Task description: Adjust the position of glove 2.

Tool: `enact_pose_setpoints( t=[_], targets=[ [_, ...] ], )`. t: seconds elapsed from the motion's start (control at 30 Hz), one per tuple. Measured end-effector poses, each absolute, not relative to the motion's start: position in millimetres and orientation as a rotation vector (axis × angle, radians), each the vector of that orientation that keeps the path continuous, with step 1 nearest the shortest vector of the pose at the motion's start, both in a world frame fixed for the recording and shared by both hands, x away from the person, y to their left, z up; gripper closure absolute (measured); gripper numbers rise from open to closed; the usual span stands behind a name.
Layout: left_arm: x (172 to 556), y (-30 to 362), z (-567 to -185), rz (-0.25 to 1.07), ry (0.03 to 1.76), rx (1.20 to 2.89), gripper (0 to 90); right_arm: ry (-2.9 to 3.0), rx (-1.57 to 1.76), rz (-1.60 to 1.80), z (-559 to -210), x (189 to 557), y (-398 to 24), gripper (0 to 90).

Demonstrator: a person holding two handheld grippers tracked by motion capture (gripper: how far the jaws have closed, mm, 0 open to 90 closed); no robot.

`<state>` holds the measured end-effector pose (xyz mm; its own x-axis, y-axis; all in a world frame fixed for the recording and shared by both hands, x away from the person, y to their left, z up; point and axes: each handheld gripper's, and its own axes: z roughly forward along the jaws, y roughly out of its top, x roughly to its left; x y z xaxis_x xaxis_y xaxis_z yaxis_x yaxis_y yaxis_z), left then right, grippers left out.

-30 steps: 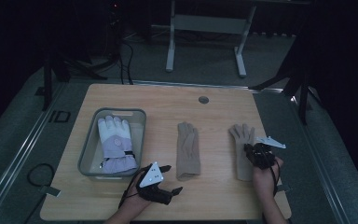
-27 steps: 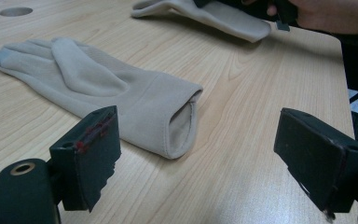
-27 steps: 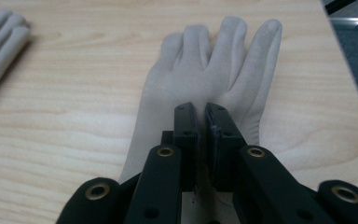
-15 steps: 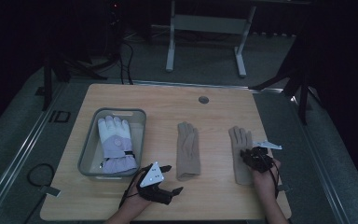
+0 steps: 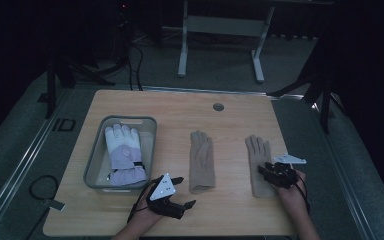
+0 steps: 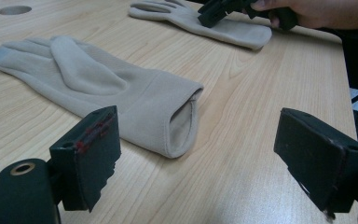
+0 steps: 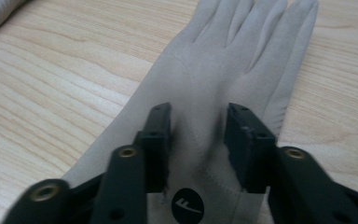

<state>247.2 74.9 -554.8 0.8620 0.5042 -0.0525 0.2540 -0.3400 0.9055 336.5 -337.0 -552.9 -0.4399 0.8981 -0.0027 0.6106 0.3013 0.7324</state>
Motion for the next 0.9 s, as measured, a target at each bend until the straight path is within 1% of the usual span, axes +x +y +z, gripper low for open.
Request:
enact_pose_setpoints(
  t=[0.1,0.23,0.3,0.37,0.63,0.9],
  targets=[
    [246.7,74.0,-555.4,0.285,0.556,1.943,14.4,2.141,1.324,0.937,-554.5,333.6,-333.2,72.8],
    [246.6,73.7,-555.5,0.284,0.554,1.944,14.3,2.102,1.345,0.938,-556.0,332.3,-329.6,81.5],
    [246.7,73.9,-555.3,0.281,0.557,1.94,14.3,2.068,1.39,0.921,-555.3,331.9,-326.3,83.3],
    [246.8,74.1,-555.2,0.283,0.557,1.94,14.3,2.06,1.399,0.888,-551.8,331.7,-320.9,84.1],
    [247.0,75.1,-554.5,0.286,0.561,1.936,14.4,1.968,1.48,1.036,-518.8,333.7,-307.5,84.1],
    [246.6,75.1,-554.3,0.288,0.56,1.935,14.4,1.926,1.462,1.087,-490.1,337.2,-280.4,84.1]
  ],
)
